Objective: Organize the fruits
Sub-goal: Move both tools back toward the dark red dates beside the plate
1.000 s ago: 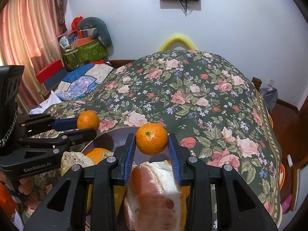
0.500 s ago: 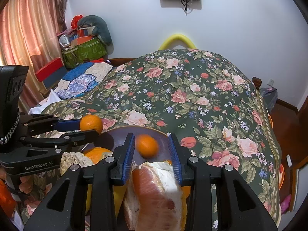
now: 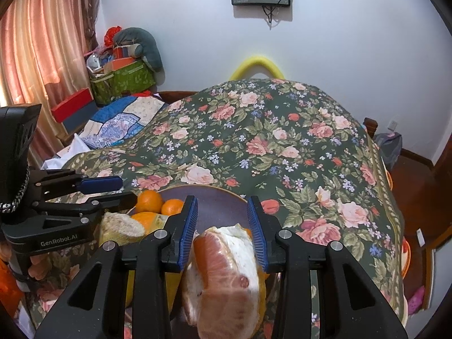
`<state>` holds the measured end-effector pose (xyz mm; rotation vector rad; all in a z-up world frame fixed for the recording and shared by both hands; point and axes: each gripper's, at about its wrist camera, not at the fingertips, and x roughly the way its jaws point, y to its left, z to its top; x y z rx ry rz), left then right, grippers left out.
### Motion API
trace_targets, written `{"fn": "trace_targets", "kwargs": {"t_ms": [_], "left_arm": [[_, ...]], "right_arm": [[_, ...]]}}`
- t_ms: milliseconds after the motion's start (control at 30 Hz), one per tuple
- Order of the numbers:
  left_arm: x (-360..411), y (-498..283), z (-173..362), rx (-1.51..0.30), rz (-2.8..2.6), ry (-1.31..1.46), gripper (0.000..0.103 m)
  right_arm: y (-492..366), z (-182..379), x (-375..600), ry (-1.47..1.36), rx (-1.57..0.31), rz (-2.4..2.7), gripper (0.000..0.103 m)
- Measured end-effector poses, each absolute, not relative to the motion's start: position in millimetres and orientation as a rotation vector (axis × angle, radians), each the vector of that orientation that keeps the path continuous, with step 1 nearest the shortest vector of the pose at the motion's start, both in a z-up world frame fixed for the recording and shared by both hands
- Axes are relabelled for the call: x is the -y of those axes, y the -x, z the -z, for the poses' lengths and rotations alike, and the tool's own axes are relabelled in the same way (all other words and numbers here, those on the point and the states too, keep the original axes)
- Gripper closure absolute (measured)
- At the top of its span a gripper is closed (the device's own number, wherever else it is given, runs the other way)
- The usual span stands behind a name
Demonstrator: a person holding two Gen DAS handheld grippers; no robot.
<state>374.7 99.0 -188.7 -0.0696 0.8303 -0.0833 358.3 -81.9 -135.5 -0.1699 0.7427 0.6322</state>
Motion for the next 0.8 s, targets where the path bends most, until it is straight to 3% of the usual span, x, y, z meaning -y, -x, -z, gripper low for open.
{"fn": "trace_targets", "kwargs": {"t_ms": [267,400,800], "left_arm": [[-95,-332,155,-0.766,0.025,0.046,0.068],[-87,-308,146,-0.755,0.034,0.050,0.068],[-63,-257,168,-0.833,0.045,0.041,0.066]], "right_arm": [[-330,114,91,0.151,-0.715,-0.636,0.069],[-308,105,96,0.144,-0.699,-0.636,0.063],[-256,109,111,0.137,-0.721,-0.634,0.063]]}}
